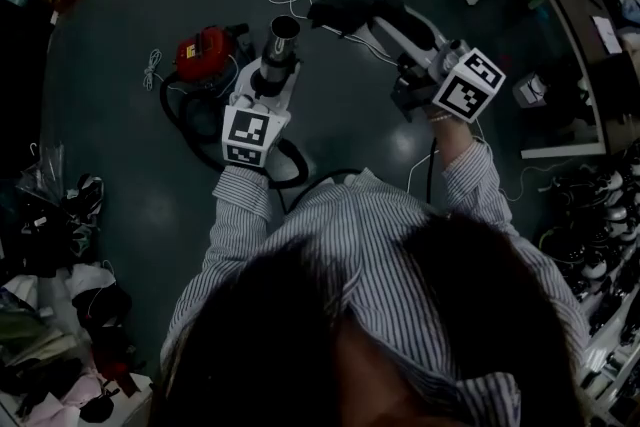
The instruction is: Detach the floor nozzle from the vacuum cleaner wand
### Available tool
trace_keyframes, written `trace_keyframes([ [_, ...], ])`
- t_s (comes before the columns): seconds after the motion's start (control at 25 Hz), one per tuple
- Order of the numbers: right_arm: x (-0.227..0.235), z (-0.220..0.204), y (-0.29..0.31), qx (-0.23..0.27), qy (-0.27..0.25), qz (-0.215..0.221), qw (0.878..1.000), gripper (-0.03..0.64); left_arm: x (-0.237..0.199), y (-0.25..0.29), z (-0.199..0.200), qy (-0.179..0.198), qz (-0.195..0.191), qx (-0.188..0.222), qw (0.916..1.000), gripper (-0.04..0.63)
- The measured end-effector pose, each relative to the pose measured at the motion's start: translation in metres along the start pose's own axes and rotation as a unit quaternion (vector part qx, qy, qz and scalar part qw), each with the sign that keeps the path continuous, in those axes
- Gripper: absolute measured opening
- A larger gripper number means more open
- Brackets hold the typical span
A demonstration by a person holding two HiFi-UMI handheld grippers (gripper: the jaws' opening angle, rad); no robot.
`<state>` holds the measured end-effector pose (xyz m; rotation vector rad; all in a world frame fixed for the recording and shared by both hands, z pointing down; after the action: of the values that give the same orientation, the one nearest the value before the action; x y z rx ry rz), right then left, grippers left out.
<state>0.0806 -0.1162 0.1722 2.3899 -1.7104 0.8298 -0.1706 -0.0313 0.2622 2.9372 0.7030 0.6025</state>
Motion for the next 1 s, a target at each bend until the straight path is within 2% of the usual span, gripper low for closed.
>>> trace_keyframes([
  [0.12, 0.002, -0.021, -0.012, -0.005, 0.016, -0.024, 1.000, 0.178, -0.003, -0.002, -0.001, -0.005, 0.013, -0.003, 0.9999, 0.103],
  [0.32, 0.000, -0.043, -0.020, -0.040, -0.014, -0.060, 0.997, 0.178, -0.006, -0.004, -0.004, -0.005, 0.024, -0.011, 0.9996, 0.106],
  [0.4, 0.001, -0.050, -0.023, -0.040, -0.009, -0.071, 0.997, 0.178, -0.007, -0.005, -0.006, -0.005, 0.024, -0.013, 0.9996, 0.107],
  [0.6, 0.002, -0.056, -0.031, -0.028, 0.038, -0.065, 0.997, 0.178, -0.009, -0.007, -0.008, -0.006, 0.021, -0.021, 0.9996, 0.109],
  [1.0, -0.006, -0.054, -0.028, -0.064, -0.007, -0.061, 0.996, 0.178, -0.007, -0.005, -0.008, -0.010, 0.015, -0.015, 0.9997, 0.109],
])
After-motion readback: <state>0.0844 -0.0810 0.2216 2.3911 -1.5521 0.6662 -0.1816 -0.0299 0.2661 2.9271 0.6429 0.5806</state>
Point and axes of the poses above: the fingertips, and each gripper's own axes: y forward along the fingers, x to its right, z out of its top, the point moved 9 cm from there along -y, backward along the fingers, and after that the axes turned 8 degrees about y, right-handed, at the moved point
